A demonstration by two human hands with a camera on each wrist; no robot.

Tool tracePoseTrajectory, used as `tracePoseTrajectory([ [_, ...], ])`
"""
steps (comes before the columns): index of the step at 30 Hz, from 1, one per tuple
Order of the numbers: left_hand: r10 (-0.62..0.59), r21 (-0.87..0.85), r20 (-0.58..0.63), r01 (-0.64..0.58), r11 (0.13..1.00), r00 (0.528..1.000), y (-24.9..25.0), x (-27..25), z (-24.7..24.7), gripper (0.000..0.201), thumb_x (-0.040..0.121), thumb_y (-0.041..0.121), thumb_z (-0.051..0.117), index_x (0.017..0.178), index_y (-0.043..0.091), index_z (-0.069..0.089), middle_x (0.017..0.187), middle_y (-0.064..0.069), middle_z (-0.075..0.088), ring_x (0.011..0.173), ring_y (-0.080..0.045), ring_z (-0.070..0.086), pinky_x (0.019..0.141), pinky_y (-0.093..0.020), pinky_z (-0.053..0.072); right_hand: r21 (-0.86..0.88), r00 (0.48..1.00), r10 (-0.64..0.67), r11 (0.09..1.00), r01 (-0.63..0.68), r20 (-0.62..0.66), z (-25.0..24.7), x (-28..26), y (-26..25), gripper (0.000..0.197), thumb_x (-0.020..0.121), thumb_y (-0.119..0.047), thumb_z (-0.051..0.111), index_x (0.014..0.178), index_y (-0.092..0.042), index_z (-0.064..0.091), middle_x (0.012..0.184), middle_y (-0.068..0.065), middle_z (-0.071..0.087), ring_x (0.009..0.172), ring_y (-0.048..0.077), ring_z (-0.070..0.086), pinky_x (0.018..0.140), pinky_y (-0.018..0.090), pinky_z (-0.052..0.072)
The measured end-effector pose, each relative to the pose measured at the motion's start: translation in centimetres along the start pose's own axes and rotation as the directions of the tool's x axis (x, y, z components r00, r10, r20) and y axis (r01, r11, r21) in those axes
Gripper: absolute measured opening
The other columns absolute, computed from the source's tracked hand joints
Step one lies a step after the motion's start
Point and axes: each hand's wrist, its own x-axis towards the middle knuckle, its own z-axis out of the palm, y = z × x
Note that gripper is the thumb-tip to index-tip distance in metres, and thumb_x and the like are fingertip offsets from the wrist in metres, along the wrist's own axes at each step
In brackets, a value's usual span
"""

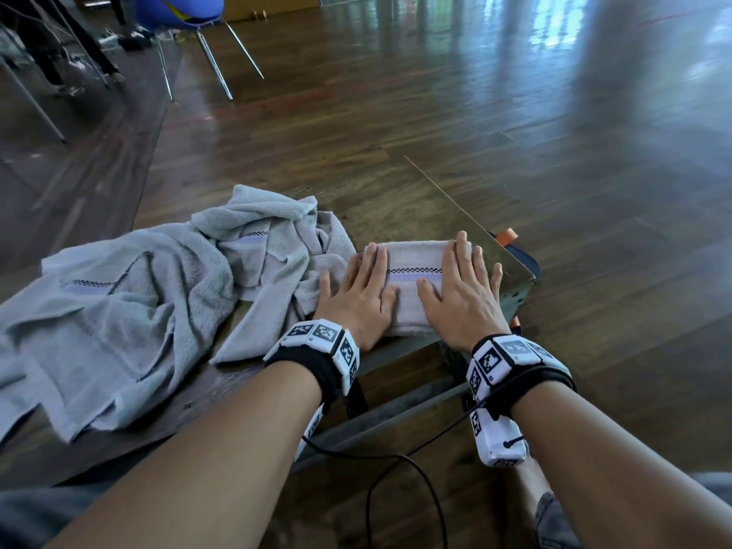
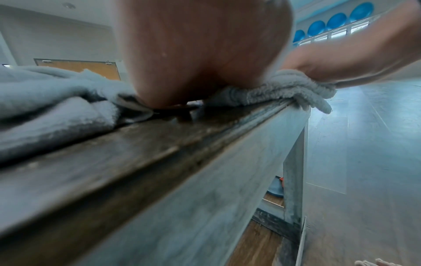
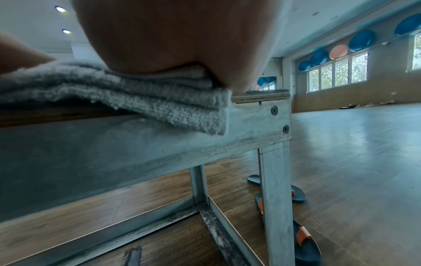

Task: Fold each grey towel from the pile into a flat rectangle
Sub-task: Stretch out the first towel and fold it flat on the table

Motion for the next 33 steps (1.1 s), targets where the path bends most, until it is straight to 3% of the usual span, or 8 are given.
tracePoseTrajectory([
  [9,-0.128,-0.036,-0.1,0.125,0.992,0.987,0.2,-0.7,0.1,0.065,0.102,0.05,0.01,0.156,0.014,0.014,0.166,-0.004,0.002,0.152,-0.016,-0.003,0.12,-0.051,-0.009,0.022,0.994,0.105,0.994,-0.105,0.01,0.3,0.2,-0.5,0.092,0.095,-0.054,0.036,0.157,-0.005,-0.011,0.164,0.01,-0.026,0.15,0.038,-0.02,0.116,0.056,-0.016],
  [14,-0.2,-0.189,-0.234,0.157,0.969,0.952,1.8,0.1,-2.2,0.047,0.091,0.05,0.05,0.113,0.01,0.06,0.142,-0.009,0.046,0.138,-0.023,0.034,0.118,-0.05,0.015,0.068,0.993,0.118,0.991,-0.119,0.014,0.9,-0.2,-0.6,0.1,0.091,-0.061,0.039,0.156,-0.005,-0.012,0.164,0.01,-0.023,0.151,0.038,-0.016,0.117,0.057,-0.014],
  [17,-0.196,-0.371,-0.282,0.081,0.925,0.939,3.1,-0.1,-4.4,0.042,0.081,0.045,0.071,0.098,0.007,0.065,0.107,-0.008,0.065,0.104,-0.025,0.06,0.092,-0.036,0.047,0.133,0.992,0.122,0.983,-0.126,0.042,0.2,-0.4,-0.8,0.1,0.089,-0.067,0.035,0.157,-0.008,-0.01,0.167,0.01,-0.013,0.152,0.035,-0.013,0.118,0.058,-0.013],
  [20,-0.165,-0.585,-0.242,-0.008,0.811,0.956,4.0,-1.3,-7.1,0.016,0.082,0.028,0.068,0.084,0.013,0.063,0.076,0.0,0.063,0.071,-0.019,0.06,0.054,-0.024,0.041,0.251,0.977,0.212,0.946,-0.208,0.011,-1.6,-1.2,-1.7,0.112,0.078,-0.091,0.011,0.158,-0.015,-0.011,0.167,0.015,0.008,0.153,0.035,0.008,0.119,0.059,-0.005],
  [24,-0.061,-0.695,-0.264,-0.146,0.704,0.963,3.3,-5.3,-13.7,0.007,0.084,0.021,0.064,0.079,0.017,0.061,0.065,0.004,0.058,0.056,-0.013,0.055,0.048,-0.02,0.04,0.48,0.957,0.284,0.833,-0.273,0.052,-5.7,-2.3,-5.1,0.132,0.055,-0.104,0.004,0.159,-0.023,-0.003,0.157,0.021,0.036,0.14,0.043,0.038,0.116,0.059,0.025],
  [27,-0.032,-0.687,-0.329,-0.215,0.694,0.944,1.0,-9.8,-19.0,0.029,0.082,0.024,0.067,0.097,0.0,0.066,0.083,-0.014,0.07,0.07,-0.023,0.064,0.063,-0.03,0.048,0.662,0.99,0.135,0.738,-0.131,0.045,-9.6,-3.1,-9.5,0.104,0.075,-0.092,0.028,0.155,-0.026,0.021,0.144,0.009,0.053,0.127,0.031,0.054,0.1,0.042,0.044],
  [29,-0.07,-0.695,-0.399,-0.251,0.674,0.914,-1.5,-13.3,-22.3,0.034,0.08,0.024,0.069,0.099,-0.004,0.066,0.082,-0.018,0.067,0.068,-0.025,0.061,0.065,-0.033,0.047,0.826,1.0,0.009,0.564,0.011,-0.02,-11.9,-3.5,-13.7,0.069,0.089,-0.07,0.048,0.141,-0.025,0.038,0.127,-0.005,0.062,0.114,0.014,0.065,0.079,0.031,0.055],
  [33,-0.236,-0.747,-0.51,-0.29,0.598,0.827,-7.8,-21.4,-26.1,0.037,0.071,0.03,0.068,0.1,0.009,0.072,0.102,-0.016,0.072,0.09,-0.029,0.07,0.079,-0.043,0.055,0.848,0.952,-0.236,0.447,0.286,-0.197,-14.7,-4.9,-23.2,0.049,0.099,-0.024,0.06,0.139,-0.01,0.036,0.108,0.0,0.067,0.094,0.007,0.071,0.066,0.028,0.06],
])
